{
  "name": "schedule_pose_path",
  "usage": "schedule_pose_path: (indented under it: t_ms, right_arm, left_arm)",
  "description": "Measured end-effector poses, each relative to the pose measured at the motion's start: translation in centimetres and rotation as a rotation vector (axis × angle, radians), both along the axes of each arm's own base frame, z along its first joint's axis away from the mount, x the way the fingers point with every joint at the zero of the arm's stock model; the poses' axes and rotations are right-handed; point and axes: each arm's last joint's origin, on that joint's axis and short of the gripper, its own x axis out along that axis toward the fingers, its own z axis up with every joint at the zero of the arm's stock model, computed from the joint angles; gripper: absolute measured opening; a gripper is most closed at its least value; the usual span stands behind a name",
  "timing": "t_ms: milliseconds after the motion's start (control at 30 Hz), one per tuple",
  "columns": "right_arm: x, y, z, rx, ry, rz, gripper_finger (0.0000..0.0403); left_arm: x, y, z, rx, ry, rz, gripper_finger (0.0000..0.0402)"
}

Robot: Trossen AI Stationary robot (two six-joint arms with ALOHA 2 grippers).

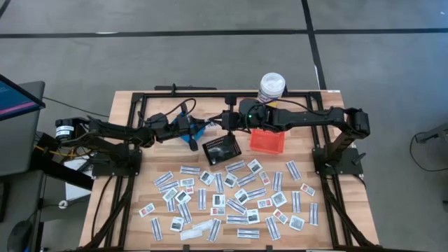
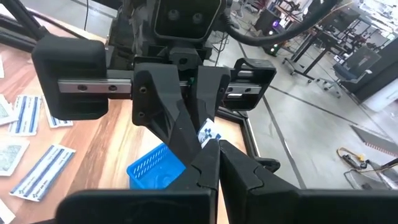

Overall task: Pick & Place First Aid Supplies
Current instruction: Put the bandage into the blue container

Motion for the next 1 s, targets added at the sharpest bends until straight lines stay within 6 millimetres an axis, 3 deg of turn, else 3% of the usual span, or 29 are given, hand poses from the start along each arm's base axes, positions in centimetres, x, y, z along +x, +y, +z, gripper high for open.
schedule_pose_path:
  t_ms: [533,1000]
  right_arm:
    - [0.12,0.28,0.26,-0.190,0.014,-0.018,0.0000]
    - [0.25,0.25,0.08,-0.156,0.006,-0.025,0.0000]
  left_arm:
    - [-0.01,0.18,-0.14,-0.015,0.014,0.054,0.0012]
    - [-0.01,0.19,-0.27,-0.018,0.023,0.059,0.0012]
